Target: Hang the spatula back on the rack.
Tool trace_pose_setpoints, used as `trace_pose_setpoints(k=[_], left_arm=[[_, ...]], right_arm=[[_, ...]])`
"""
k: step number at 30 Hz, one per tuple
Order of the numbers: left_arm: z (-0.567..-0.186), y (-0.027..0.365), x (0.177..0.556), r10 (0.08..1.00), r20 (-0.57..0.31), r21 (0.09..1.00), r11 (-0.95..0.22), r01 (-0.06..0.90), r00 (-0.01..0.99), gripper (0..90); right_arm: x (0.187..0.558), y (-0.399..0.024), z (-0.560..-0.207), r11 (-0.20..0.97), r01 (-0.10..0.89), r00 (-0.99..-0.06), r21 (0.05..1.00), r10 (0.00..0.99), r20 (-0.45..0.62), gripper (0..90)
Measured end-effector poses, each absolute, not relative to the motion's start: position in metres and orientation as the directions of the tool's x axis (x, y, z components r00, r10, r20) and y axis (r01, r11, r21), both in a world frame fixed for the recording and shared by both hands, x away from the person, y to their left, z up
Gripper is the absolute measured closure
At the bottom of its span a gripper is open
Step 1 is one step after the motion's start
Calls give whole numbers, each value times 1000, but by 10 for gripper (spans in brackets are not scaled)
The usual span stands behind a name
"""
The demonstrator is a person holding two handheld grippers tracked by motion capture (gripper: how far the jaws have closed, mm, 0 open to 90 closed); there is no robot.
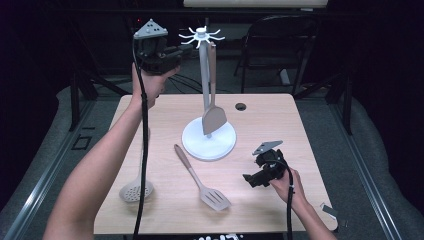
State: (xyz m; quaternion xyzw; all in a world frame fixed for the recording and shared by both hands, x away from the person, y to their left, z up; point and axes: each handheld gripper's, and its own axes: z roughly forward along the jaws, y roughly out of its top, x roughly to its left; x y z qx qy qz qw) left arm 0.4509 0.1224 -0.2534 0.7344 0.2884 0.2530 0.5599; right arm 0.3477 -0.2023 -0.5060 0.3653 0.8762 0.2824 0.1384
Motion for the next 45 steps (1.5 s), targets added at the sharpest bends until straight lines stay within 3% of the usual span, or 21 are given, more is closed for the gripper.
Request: trace_pose_setpoints(k=[20,34,45], left_arm=[[-253,128,463,758,35,969,-184,162,651,898],[-255,127,433,698,69,972,-209,111,713,899],[-249,113,434,695,95,970,-227,91,713,898]], right_arm=[[347,-201,-507,584,553,-694,594,717,-58,15],[347,-200,-505,590,552,-695,589,716,-66,17],[346,-201,-505,586,555,-691,590,720,-65,18]])
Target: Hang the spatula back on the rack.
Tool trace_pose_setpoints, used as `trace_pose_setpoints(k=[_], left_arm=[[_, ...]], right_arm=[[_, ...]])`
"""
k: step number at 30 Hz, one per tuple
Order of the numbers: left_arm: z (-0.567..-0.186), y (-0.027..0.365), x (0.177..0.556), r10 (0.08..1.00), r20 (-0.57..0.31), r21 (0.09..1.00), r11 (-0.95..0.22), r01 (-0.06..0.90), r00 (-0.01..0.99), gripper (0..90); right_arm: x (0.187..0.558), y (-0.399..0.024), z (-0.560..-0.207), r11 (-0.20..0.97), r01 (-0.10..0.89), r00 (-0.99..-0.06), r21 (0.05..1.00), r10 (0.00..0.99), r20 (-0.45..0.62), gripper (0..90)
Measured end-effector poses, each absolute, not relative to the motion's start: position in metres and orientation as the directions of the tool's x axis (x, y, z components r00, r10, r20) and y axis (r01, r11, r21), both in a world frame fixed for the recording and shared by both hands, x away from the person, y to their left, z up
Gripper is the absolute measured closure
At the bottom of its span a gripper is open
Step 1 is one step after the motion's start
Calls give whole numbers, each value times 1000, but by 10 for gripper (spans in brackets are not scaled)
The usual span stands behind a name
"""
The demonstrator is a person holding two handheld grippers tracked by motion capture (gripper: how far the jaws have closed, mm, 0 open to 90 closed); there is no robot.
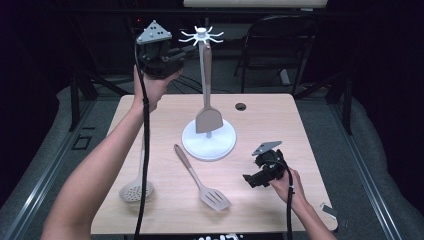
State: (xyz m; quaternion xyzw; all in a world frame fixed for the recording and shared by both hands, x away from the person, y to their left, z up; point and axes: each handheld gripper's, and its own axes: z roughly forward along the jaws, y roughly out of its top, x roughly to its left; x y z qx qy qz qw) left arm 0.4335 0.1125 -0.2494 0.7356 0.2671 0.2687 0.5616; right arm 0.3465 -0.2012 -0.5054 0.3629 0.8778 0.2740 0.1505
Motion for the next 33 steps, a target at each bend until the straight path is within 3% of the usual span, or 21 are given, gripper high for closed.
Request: trace_pose_setpoints(k=[33], left_arm=[[-249,123,448,745,93,966,-228,121,661,899]], right_arm=[[347,-202,-505,592,557,-691,583,719,-69,20]])
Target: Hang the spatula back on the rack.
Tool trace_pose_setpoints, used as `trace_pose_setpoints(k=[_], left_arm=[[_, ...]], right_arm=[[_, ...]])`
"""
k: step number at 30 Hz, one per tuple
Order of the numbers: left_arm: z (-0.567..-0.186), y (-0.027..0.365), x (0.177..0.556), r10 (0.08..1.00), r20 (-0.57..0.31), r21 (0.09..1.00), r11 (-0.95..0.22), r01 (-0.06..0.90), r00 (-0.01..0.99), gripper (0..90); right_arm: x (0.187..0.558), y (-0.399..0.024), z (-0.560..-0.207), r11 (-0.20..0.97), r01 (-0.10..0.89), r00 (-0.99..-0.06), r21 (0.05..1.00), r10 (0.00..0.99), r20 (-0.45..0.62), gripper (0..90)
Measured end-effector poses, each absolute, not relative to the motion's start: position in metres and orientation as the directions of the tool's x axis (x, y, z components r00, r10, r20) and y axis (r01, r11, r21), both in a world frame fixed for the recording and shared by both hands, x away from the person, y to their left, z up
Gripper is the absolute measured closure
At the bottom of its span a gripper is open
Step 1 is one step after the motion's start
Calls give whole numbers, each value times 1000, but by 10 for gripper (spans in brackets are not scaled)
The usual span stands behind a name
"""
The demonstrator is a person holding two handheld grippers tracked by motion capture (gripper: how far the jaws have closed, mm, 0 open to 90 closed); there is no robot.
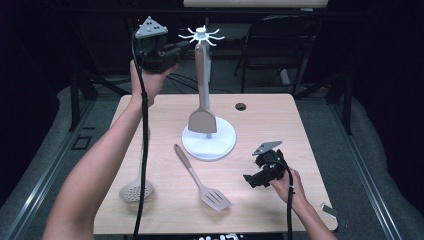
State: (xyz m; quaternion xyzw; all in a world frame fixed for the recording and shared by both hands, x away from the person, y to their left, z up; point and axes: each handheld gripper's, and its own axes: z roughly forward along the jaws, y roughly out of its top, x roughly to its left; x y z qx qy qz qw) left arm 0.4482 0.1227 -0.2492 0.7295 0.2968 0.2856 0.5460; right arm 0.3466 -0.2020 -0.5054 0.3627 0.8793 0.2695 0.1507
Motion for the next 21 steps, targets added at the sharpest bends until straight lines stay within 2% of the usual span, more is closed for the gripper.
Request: trace_pose_setpoints(k=[21], left_arm=[[-251,124,452,754,86,966,-224,131,651,898]], right_arm=[[346,-201,-505,594,556,-694,582,716,-67,22]])
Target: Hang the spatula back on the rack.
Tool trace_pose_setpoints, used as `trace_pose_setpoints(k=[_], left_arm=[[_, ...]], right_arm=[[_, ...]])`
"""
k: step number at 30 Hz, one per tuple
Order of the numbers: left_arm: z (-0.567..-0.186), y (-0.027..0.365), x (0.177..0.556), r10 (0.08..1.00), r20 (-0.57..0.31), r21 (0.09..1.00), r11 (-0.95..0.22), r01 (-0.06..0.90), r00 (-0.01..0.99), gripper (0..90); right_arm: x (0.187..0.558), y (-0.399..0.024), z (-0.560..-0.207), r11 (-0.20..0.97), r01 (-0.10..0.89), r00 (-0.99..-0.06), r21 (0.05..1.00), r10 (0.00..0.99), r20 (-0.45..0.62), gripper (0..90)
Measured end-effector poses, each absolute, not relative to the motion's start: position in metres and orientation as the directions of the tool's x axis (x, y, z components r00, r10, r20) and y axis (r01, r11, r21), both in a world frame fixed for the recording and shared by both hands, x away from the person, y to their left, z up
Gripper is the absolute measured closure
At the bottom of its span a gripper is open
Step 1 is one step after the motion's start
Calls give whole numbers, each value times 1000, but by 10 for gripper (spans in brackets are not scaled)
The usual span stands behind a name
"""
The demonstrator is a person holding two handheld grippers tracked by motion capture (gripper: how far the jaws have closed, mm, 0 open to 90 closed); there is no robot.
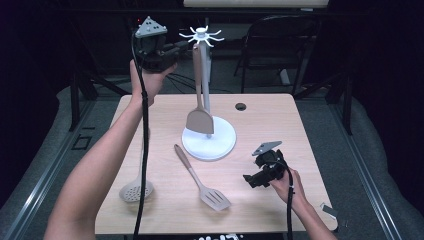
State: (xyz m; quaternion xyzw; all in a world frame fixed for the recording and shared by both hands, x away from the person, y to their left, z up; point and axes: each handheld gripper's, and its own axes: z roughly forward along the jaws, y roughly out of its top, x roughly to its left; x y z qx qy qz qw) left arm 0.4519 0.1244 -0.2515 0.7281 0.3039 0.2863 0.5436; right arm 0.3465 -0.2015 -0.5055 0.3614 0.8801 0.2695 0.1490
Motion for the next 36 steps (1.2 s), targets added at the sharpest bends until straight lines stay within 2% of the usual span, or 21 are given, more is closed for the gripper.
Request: trace_pose_setpoints(k=[10,13,20,21,22,36], left_arm=[[-257,137,438,746,60,973,-191,127,663,799],[-261,142,433,744,50,974,-185,134,666,736],[-275,148,427,752,33,964,-198,179,658,468],[-279,150,426,754,33,962,-202,184,656,468],[-283,151,425,754,35,958,-213,194,656,400],[-355,171,411,784,0,909,-259,328,620,205]], right_arm=[[346,-201,-506,595,553,-698,583,713,-66,25],[346,-200,-506,599,554,-699,578,712,-69,29],[345,-198,-507,603,551,-703,576,708,-69,46],[346,-198,-507,606,551,-705,574,706,-68,47],[346,-198,-507,608,551,-706,571,705,-69,51],[344,-191,-510,626,547,-714,556,696,-81,84]])
